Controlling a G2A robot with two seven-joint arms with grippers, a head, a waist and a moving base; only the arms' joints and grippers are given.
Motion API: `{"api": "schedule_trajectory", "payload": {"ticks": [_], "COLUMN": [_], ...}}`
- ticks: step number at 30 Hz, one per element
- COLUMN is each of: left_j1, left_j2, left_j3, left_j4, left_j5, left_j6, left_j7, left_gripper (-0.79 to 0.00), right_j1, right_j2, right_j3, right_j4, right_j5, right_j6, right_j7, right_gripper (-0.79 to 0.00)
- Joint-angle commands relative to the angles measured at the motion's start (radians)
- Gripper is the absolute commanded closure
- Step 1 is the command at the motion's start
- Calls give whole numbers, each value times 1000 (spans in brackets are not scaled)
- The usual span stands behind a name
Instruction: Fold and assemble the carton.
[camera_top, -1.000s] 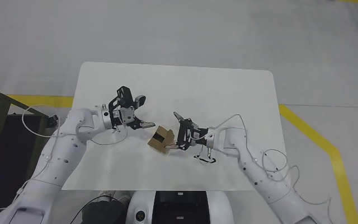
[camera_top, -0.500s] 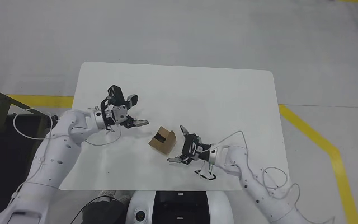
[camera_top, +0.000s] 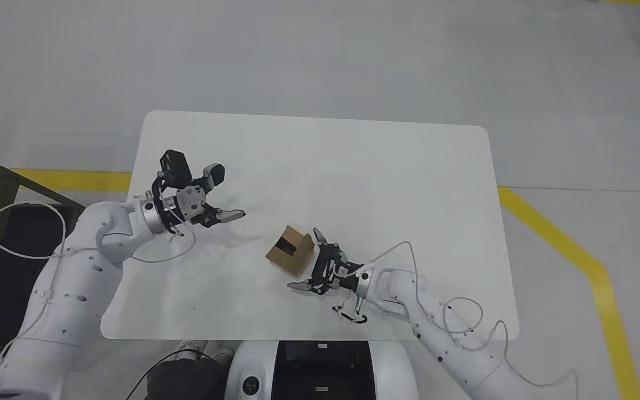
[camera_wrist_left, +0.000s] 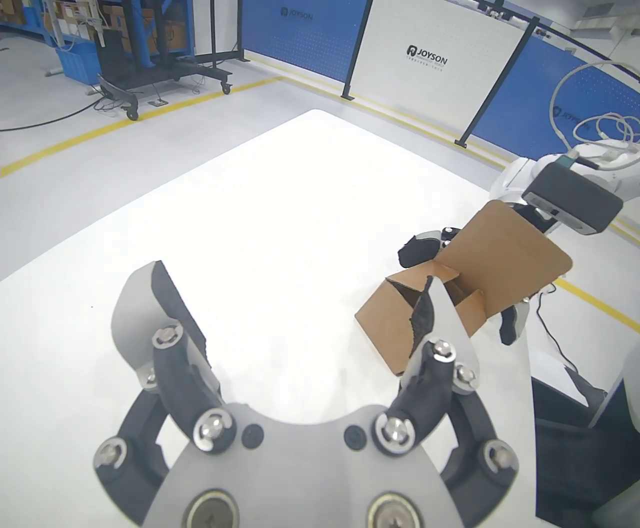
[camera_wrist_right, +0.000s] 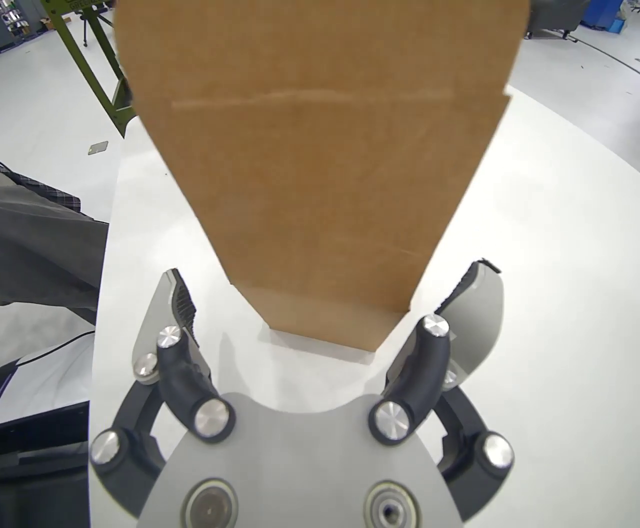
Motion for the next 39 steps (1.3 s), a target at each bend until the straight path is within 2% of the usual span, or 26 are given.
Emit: {"api": "schedule_trajectory", "payload": {"ticks": [1, 10, 11, 12, 13, 16, 19, 22, 25, 28, 30, 31, 33, 34, 36, 37, 39], "left_j1": [7, 9, 7, 6, 4, 1, 0, 1, 3, 7, 10, 10, 9, 7, -5, -10, -13], "left_j2": [12, 45, 48, 50, 52, 59, 64, 70, 77, 87, 95, 99, 107, 111, 115, 114, 107], "left_j3": [-1, 19, 21, 22, 22, 26, 32, 40, 50, 64, 76, 82, 90, 93, 84, 78, 85], "left_j4": [1, 22, 24, 29, 32, 38, 42, 43, 36, 23, 18, 19, 27, 34, 58, 73, 81], "left_j5": [12, 25, 25, 24, 25, 26, 30, 33, 45, 65, 74, 77, 84, 90, 116, 133, 154], "left_j6": [0, 0, 0, 0, 0, 0, 0, 0, 0, 0, 0, 0, 0, 0, 4, 43, 128], "left_j7": [19, 74, 78, 80, 81, 81, 76, 75, 73, 76, 83, 87, 91, 87, 74, 69, 69], "left_gripper": [-785, -785, -785, -785, -785, -785, -785, -785, -785, -785, -785, -785, -785, -785, -785, -785, -785], "right_j1": [16, 62, 64, 66, 67, 70, 71, 74, 80, 89, 96, 101, 106, 107, 105, 105, 110], "right_j2": [-8, -36, -38, -38, -39, -37, -33, -27, -20, -13, -8, -6, -2, -1, 2, 2, -1], "right_j3": [-12, -56, -58, -58, -58, -53, -46, -36, -25, -13, -4, 0, 9, 14, 27, 34, 42], "right_j4": [25, 103, 108, 113, 115, 119, 120, 117, 109, 97, 92, 90, 87, 85, 91, 98, 105], "right_j5": [13, 45, 45, 46, 47, 43, 36, 23, 6, -13, -22, -28, -30, -30, -26, -8, 19], "right_j6": [14, 38, 38, 36, 32, 17, -6, -27, -58, -95, -115, -127, -139, -139, -121, -109, -96], "right_j7": [-6, -27, -30, -34, -39, -52, -65, -74, -82, -87, -88, -83, -81, -79, -60, -44, -24], "right_gripper": [-785, -785, -760, -462, -342, -203, -215, -296, -252, -302, -299, -323, -465, -508, -557, -594, -619]}}
